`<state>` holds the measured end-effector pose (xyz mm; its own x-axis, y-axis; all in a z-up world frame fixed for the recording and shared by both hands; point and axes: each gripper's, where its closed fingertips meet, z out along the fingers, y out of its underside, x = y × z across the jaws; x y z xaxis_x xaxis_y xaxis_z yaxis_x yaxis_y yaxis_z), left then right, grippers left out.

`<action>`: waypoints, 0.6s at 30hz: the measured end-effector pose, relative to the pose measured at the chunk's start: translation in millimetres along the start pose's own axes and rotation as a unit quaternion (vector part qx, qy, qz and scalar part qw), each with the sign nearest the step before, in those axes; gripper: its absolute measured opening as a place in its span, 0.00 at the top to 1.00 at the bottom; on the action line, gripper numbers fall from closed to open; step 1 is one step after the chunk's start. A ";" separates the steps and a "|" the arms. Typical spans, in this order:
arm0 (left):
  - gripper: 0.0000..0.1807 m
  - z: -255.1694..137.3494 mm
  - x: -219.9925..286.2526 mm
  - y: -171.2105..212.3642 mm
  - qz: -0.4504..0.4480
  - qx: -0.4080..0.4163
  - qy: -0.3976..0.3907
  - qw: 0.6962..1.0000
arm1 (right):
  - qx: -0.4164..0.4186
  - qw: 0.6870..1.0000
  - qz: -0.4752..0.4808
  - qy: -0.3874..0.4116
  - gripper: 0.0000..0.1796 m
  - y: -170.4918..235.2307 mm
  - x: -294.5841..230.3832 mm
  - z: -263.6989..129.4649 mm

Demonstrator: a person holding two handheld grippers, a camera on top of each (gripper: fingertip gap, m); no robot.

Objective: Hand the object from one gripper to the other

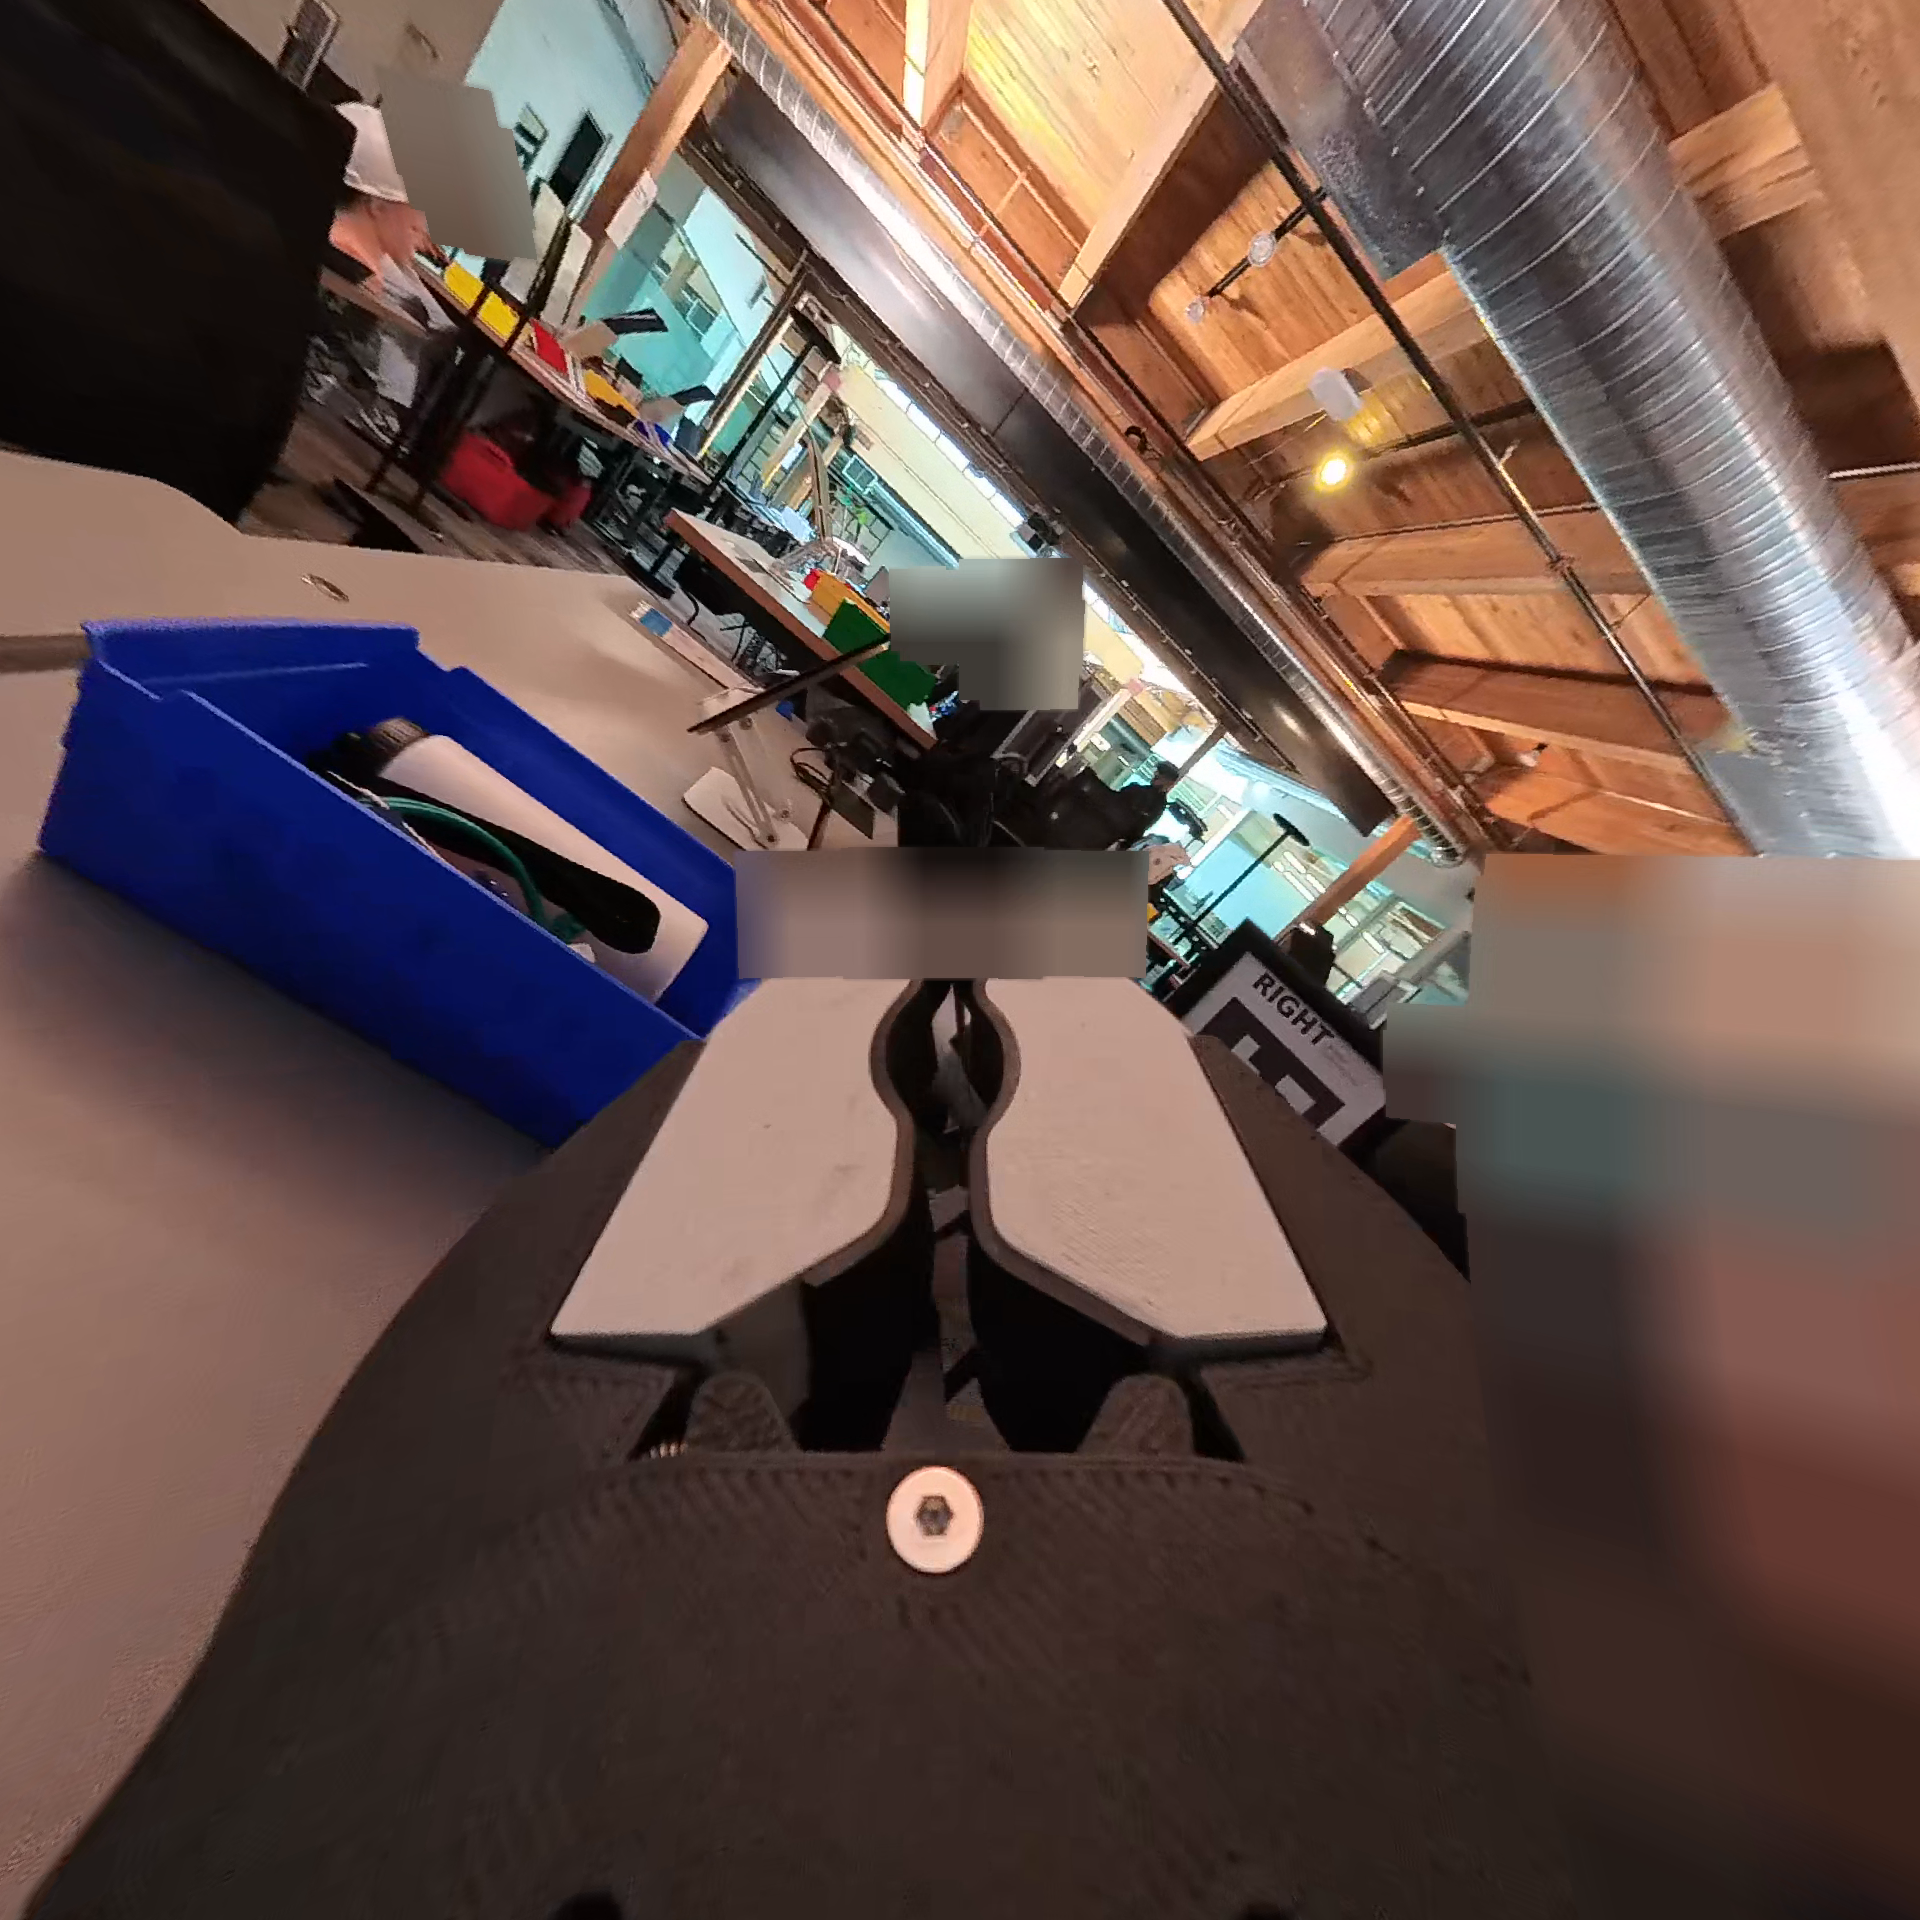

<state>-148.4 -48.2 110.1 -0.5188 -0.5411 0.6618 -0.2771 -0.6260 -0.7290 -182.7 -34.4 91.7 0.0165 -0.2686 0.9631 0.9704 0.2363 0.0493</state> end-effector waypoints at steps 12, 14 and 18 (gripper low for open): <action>0.93 5.7 0.4 1.4 0.036 -0.005 -0.005 0.999 | 0.009 0.994 0.106 0.013 0.99 6.2 24.1 -8.0; 0.88 -0.7 -5.5 -9.4 0.112 0.012 -0.058 0.992 | 0.011 0.980 0.196 -0.012 0.99 12.7 28.7 -7.8; 0.84 -10.7 5.3 -24.7 0.325 0.022 -0.143 0.935 | -0.049 0.913 0.385 -0.127 0.99 35.7 13.2 -0.7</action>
<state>-152.9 -29.6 129.7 -0.3263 -0.9392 0.1066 0.0586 -0.1327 -0.9894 -147.7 -30.2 106.0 0.6585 0.1704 0.7331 0.7116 0.1760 -0.6801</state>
